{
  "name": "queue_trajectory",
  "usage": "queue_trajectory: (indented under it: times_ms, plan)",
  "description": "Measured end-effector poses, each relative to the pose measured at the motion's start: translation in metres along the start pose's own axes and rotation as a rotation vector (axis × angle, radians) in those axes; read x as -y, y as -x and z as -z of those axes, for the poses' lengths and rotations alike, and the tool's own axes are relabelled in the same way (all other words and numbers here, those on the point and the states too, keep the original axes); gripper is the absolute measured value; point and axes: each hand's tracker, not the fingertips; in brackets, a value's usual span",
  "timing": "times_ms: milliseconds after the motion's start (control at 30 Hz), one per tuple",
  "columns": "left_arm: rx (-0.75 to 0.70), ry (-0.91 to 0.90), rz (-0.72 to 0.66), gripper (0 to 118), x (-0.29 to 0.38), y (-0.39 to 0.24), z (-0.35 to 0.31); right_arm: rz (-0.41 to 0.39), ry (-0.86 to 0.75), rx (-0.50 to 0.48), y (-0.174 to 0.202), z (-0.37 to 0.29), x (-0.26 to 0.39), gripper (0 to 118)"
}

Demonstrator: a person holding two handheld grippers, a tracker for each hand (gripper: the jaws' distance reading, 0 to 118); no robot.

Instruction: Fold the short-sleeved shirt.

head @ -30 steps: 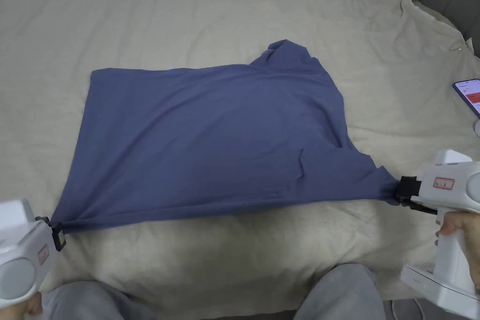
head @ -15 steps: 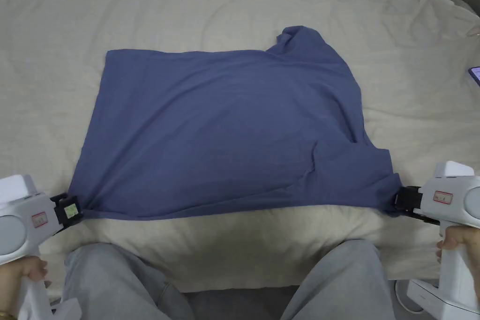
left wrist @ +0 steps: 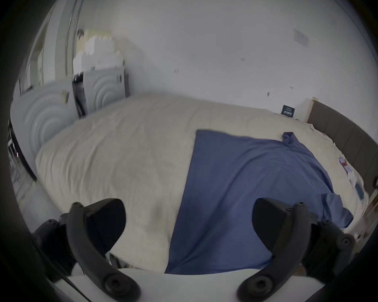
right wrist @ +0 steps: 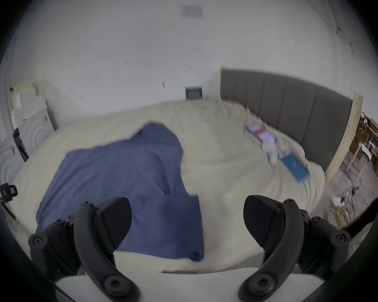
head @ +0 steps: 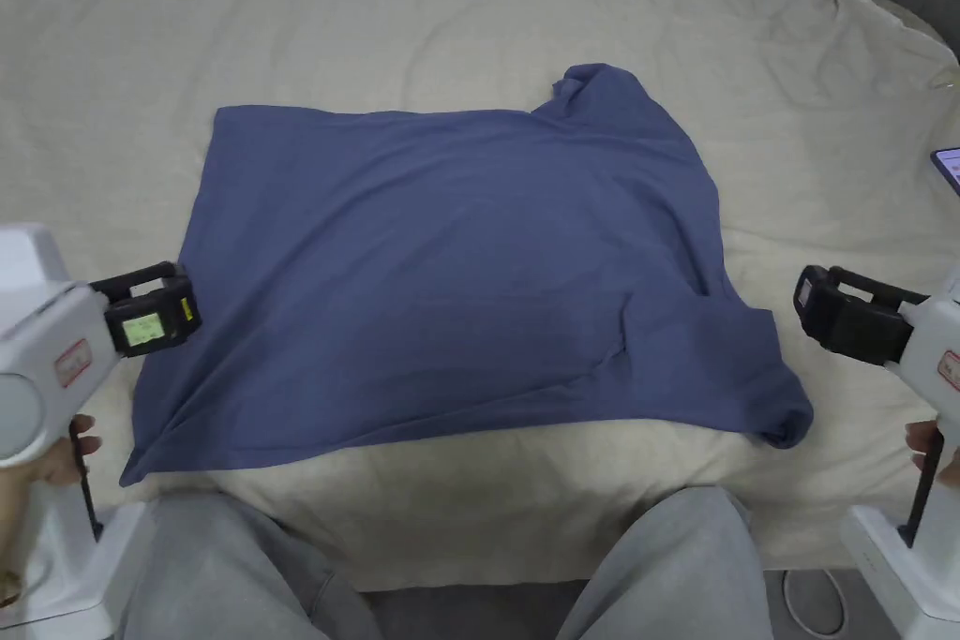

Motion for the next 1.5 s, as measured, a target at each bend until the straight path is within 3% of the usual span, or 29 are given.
queue_trajectory:
  times_ms: [33, 100, 133, 167, 233, 267, 333, 767, 867, 900, 933, 967, 1000, 1033, 1100, 1167, 1233, 1300, 1400, 1433, 1500]
  plan:
    - [-0.001, -0.054, 0.034, 107, 0.002, -0.008, -0.004, -0.013, -0.039, -0.002, 0.006, -0.005, 0.001, 106]
    - [0.017, -0.091, 0.084, 72, 0.005, -0.02, -0.01, -0.033, -0.083, -0.007, 0.014, -0.011, 0.005, 104]
    - [0.029, -0.088, 0.084, 49, 0.007, -0.025, -0.012, -0.035, -0.088, -0.009, 0.018, -0.014, 0.008, 98]
    - [0.052, -0.095, 0.067, 24, 0.009, -0.026, -0.014, -0.037, -0.087, -0.015, 0.021, -0.016, 0.009, 75]
    - [0.087, -0.107, 0.017, 11, 0.01, -0.027, -0.018, -0.043, -0.1, -0.032, 0.026, -0.02, 0.011, 17]
    - [0.095, -0.106, 0.011, 1, 0.01, -0.027, -0.02, -0.04, -0.1, -0.032, 0.028, -0.021, 0.012, 2]
    - [0.096, -0.123, 0.007, 0, 0.012, -0.031, -0.023, -0.031, -0.096, -0.051, 0.03, -0.022, 0.013, 0]
    - [0.099, -0.177, 0.031, 0, 0.015, -0.038, -0.027, -0.051, -0.073, -0.08, 0.037, -0.016, 0.012, 0]
    - [0.107, -0.18, 0.024, 0, 0.015, -0.04, -0.03, -0.028, 0.057, -0.129, 0.026, -0.002, 0.007, 1]
    - [0.107, -0.179, 0.021, 0, 0.016, -0.04, -0.03, 0.001, 0.068, -0.139, 0.021, 0.003, 0.008, 9]
    - [0.106, -0.178, 0.023, 0, 0.015, -0.041, -0.031, 0.02, 0.094, -0.137, 0.016, 0.008, 0.01, 32]
    - [0.106, -0.179, 0.024, 0, 0.016, -0.041, -0.031, 0.023, 0.139, -0.145, 0.01, 0.014, 0.011, 77]
    - [0.106, -0.179, 0.024, 0, 0.016, -0.041, -0.032, 0.023, 0.182, -0.14, 0.005, 0.021, 0.012, 105]
    - [0.109, -0.177, 0.025, 0, 0.017, -0.041, -0.032, 0.007, 0.225, -0.135, 0.001, 0.027, 0.015, 118]
    - [0.106, -0.176, 0.035, 0, 0.017, -0.042, -0.033, -0.011, 0.274, -0.137, -0.006, 0.034, 0.023, 117]
    - [0.1, -0.165, 0.039, 0, 0.019, -0.042, -0.033, -0.051, 0.321, -0.06, -0.011, 0.044, 0.036, 117]
    - [0.1, -0.154, 0.034, 0, 0.02, -0.042, -0.034, -0.023, 0.343, -0.006, -0.017, 0.052, 0.053, 117]
    - [0.098, -0.144, 0.039, 0, 0.024, -0.042, -0.034, 0.009, 0.411, -0.012, -0.02, 0.059, 0.07, 117]
    - [0.091, -0.13, 0.047, 0, 0.027, -0.042, -0.032, -0.014, 0.452, 0.003, -0.017, 0.07, 0.09, 115]
    - [0.089, -0.122, 0.046, 0, 0.028, -0.042, -0.032, -0.029, 0.461, 0.006, -0.013, 0.073, 0.095, 112]
    - [0.084, -0.113, 0.047, 0, 0.029, -0.041, -0.03, -0.039, 0.476, -0.01, -0.008, 0.08, 0.102, 94]
